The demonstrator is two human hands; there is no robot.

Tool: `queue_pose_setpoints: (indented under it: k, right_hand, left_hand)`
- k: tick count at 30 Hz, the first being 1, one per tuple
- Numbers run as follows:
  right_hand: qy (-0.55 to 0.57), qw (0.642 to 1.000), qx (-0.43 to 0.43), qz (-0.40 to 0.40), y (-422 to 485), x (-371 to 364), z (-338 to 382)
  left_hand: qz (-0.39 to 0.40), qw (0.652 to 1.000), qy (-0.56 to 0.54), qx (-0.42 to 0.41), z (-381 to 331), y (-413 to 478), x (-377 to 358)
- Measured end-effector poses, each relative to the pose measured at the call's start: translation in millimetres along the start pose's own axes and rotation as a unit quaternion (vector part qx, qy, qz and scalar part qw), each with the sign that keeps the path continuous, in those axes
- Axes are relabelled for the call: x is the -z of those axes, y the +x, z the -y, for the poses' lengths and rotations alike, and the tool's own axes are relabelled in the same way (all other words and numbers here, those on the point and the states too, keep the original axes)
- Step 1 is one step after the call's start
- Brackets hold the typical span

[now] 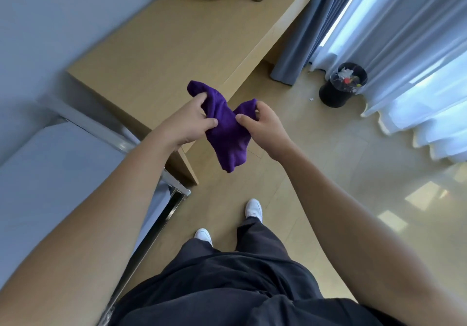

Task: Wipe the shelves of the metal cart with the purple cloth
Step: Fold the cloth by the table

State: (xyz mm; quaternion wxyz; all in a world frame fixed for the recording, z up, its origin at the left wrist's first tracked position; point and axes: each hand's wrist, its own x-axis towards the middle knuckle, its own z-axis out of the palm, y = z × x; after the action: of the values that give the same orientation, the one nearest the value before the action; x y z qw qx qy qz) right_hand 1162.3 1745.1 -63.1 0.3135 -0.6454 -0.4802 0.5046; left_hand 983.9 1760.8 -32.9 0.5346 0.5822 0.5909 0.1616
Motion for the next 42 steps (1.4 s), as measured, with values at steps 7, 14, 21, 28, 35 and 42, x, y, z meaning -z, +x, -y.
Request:
queue_pose_setpoints:
  k: [7,14,21,28,35,42]
  right_hand:
    - [-0.120,0.993,-0.007,0.015,54.3,39.6,11.4]
    - [-0.096,0.992,0.009,0.081,99.3,81.9,30.6]
    - [-0.108,0.965,0.100,0.219,114.3,80.7,38.4]
    - [-0.212,0.918,0.140,0.305,129.9,71.0,47.9]
    - [-0.258,0.912,0.250,0.196,149.2,56.7,55.8]
    - [-0.205,0.909,0.277,0.233,159.4,28.7,77.9]
  left_hand:
    - [-0.193,0.980,-0.015,-0.053,-16.0,35.0,-20.5]
    - [-0.285,0.953,-0.086,-0.058,-40.7,67.5,-27.2]
    - [-0.205,0.956,-0.198,-0.070,-52.6,73.7,-21.7]
    - [-0.214,0.970,-0.098,-0.062,-44.5,63.4,-10.8]
    - [-0.321,0.944,0.076,-0.010,-37.2,61.3,-1.4]
    - [-0.429,0.900,0.071,-0.004,-17.8,59.4,12.6]
